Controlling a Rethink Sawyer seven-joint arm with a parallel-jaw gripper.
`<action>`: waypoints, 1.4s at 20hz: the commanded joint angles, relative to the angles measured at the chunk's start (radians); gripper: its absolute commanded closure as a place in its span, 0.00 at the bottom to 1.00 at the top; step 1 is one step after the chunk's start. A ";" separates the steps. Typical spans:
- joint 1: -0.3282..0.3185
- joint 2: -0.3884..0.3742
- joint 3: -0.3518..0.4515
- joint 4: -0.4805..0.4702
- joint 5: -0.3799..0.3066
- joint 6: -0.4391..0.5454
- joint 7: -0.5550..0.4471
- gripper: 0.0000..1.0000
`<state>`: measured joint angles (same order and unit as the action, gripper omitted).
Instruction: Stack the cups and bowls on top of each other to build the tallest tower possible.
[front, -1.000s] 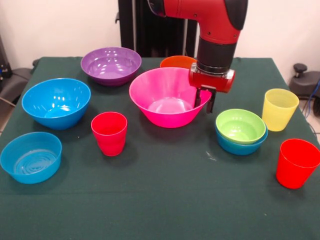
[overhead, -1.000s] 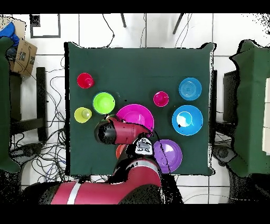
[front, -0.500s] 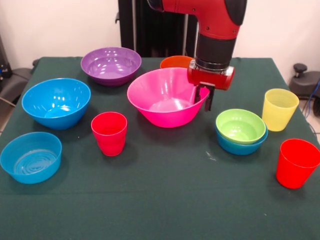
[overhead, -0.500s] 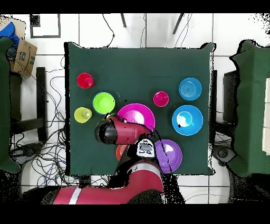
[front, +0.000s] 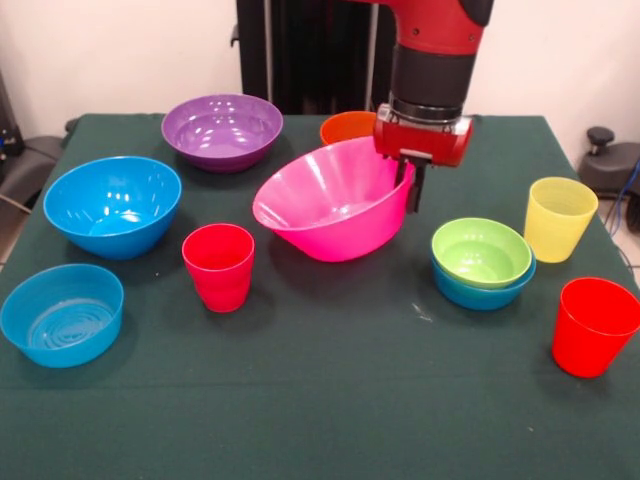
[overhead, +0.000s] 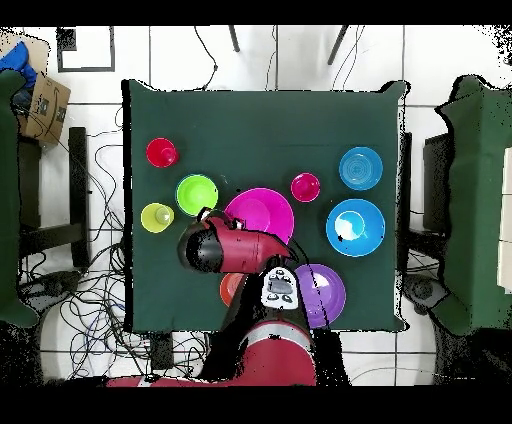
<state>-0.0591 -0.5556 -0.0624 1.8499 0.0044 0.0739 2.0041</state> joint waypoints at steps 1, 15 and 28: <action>0.018 -0.050 0.085 0.016 0.048 0.137 0.137 1.00; 0.154 -0.116 -0.013 -0.067 0.159 0.315 0.206 1.00; 0.204 -0.107 -0.045 -0.099 0.240 0.336 0.221 1.00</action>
<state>0.1378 -0.6718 -0.1289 1.8017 0.1922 0.3297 2.0239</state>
